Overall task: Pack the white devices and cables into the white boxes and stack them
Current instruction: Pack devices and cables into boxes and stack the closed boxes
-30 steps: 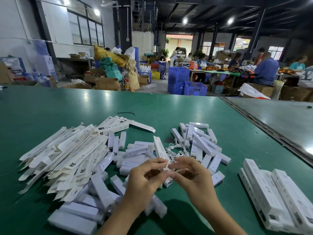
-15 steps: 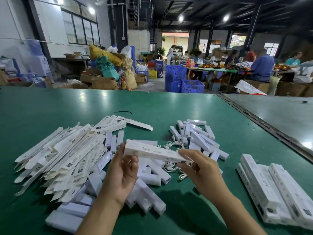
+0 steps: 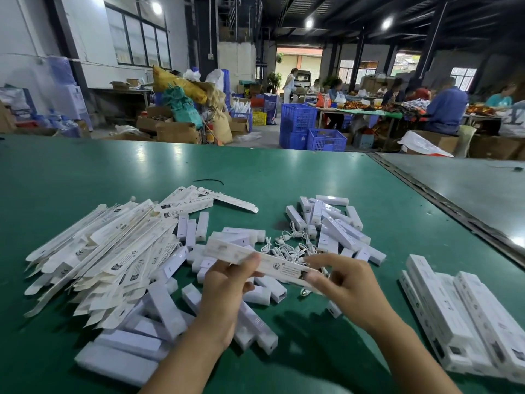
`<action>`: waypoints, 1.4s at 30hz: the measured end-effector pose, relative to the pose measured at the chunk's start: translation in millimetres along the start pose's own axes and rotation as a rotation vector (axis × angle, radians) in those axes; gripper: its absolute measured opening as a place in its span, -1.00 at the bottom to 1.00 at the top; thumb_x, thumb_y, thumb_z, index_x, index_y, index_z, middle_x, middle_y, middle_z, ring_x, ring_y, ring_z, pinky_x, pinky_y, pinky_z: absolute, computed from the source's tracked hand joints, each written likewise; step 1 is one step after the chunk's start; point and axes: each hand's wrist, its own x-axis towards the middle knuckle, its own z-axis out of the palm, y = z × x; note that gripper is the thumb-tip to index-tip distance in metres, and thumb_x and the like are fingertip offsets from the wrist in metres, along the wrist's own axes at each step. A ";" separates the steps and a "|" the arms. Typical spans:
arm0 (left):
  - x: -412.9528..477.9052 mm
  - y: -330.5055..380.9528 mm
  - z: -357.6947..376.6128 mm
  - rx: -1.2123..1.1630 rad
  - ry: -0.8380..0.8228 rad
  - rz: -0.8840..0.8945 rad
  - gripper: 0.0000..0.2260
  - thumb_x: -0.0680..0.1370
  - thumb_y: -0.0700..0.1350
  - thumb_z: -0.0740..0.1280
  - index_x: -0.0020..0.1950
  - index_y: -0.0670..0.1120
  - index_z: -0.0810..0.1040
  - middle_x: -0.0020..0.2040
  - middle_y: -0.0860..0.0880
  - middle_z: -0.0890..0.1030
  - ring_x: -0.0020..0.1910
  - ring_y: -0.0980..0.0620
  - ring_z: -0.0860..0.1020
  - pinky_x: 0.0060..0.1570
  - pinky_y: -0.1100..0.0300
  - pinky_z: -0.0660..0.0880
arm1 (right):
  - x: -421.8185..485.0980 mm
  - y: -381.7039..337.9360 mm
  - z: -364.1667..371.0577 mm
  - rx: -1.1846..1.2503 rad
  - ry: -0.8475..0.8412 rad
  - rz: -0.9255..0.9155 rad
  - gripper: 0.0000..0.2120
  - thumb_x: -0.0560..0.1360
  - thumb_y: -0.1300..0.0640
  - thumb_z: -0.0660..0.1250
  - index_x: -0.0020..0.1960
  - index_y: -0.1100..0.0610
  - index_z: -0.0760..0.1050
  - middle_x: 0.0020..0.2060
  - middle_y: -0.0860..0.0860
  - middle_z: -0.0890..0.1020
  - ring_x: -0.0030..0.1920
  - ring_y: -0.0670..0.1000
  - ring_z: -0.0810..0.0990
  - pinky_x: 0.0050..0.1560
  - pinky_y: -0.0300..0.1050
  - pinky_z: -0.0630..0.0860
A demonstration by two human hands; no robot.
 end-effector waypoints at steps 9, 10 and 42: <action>0.8 7.1 -2.1 -0.145 0.013 0.000 -0.69 0.34 0.00 0.44 0.01 -0.10 0.53 -0.16 -0.11 0.73 -0.27 -0.04 0.71 -0.35 0.25 0.57 | 9.6 54.4 -17.1 -0.599 -0.026 0.688 -0.53 0.57 -0.15 0.19 0.44 -0.05 0.34 0.44 0.16 0.33 0.42 0.22 0.27 0.36 0.12 0.30; 1.0 6.7 -1.9 -0.147 0.016 0.006 -0.68 0.34 0.00 0.44 0.01 -0.10 0.53 -0.15 -0.12 0.73 -0.27 -0.04 0.71 -0.35 0.25 0.57 | 9.9 55.5 -16.2 -0.601 -0.022 0.692 -0.54 0.57 -0.14 0.18 0.43 -0.05 0.35 0.41 0.16 0.40 0.38 0.22 0.32 0.32 0.09 0.34; 19.8 9.1 -13.4 -0.321 0.373 0.117 -0.93 0.57 -0.20 0.39 0.00 -0.04 0.60 -0.17 0.01 0.73 -0.19 -0.04 0.72 -0.25 0.24 0.62 | 13.6 14.4 6.8 0.653 0.510 0.341 -0.73 0.58 0.33 0.23 -0.15 0.14 0.65 -0.31 -0.02 0.67 -0.32 -0.05 0.59 -0.27 -0.27 0.58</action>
